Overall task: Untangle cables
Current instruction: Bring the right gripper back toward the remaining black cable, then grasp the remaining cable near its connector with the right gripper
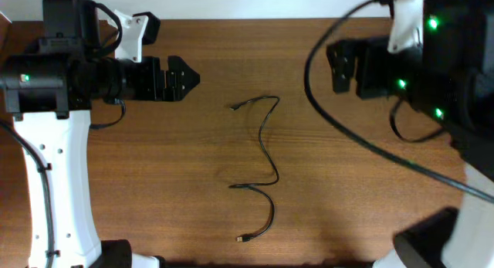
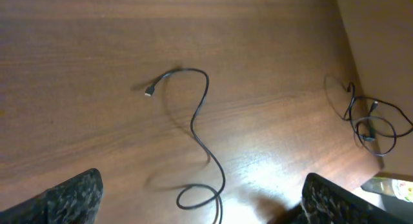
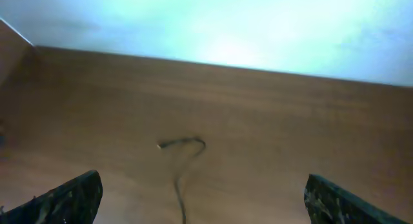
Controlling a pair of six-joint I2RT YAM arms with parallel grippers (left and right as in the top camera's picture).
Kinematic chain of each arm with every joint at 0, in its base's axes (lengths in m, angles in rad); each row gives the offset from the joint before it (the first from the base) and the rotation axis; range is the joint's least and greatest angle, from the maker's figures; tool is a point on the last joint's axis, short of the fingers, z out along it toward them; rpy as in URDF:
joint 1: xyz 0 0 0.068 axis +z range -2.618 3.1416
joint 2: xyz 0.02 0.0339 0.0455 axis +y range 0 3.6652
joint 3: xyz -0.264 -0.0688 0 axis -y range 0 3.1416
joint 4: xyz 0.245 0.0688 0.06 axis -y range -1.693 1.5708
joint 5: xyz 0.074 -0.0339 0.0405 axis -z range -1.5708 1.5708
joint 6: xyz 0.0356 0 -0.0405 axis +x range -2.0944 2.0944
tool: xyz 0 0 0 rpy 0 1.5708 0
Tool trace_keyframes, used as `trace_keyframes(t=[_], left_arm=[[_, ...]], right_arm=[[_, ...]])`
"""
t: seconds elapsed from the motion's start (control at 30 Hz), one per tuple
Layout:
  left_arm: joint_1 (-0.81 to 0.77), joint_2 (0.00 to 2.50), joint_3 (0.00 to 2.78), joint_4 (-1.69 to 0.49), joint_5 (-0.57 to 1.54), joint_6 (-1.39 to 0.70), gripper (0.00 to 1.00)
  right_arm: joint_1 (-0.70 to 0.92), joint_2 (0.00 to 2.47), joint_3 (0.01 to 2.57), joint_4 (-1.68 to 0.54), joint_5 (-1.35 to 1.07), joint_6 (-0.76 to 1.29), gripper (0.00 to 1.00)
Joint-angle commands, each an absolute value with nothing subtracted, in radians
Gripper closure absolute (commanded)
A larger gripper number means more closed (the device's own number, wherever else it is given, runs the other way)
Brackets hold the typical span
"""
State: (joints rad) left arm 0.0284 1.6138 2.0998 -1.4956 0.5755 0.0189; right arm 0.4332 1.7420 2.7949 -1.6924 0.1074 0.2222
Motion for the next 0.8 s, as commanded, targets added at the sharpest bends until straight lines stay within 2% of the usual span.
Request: trace_keyframes(t=[0.0,0.17,0.4,0.5,0.77], left_arm=[[0.029,1.608,2.102,-1.466,0.587,0.023,0.01],[0.029,1.608,2.101,-1.439,0.566,0.023,0.00],[0.029,1.608,2.067,-1.482,0.487,0.023,0.01],[0.029,1.608,2.028,-1.491,0.356,0.022,0.00],[-0.019,1.608,1.897,-1.474,0.410,-0.011,0.00]], right_arm=[[0.440,1.600,2.562,-1.699,0.241,0.207,0.01],[0.438,1.470,2.284,-1.698,0.169,0.219,0.01],[0.439,1.541,2.117,-1.661,-0.073,0.218,0.01],[0.439,1.596,1.964,-1.655,-0.083,0.218,0.01],[0.438,1.676,1.691,-1.327,-0.166,0.219,0.01]])
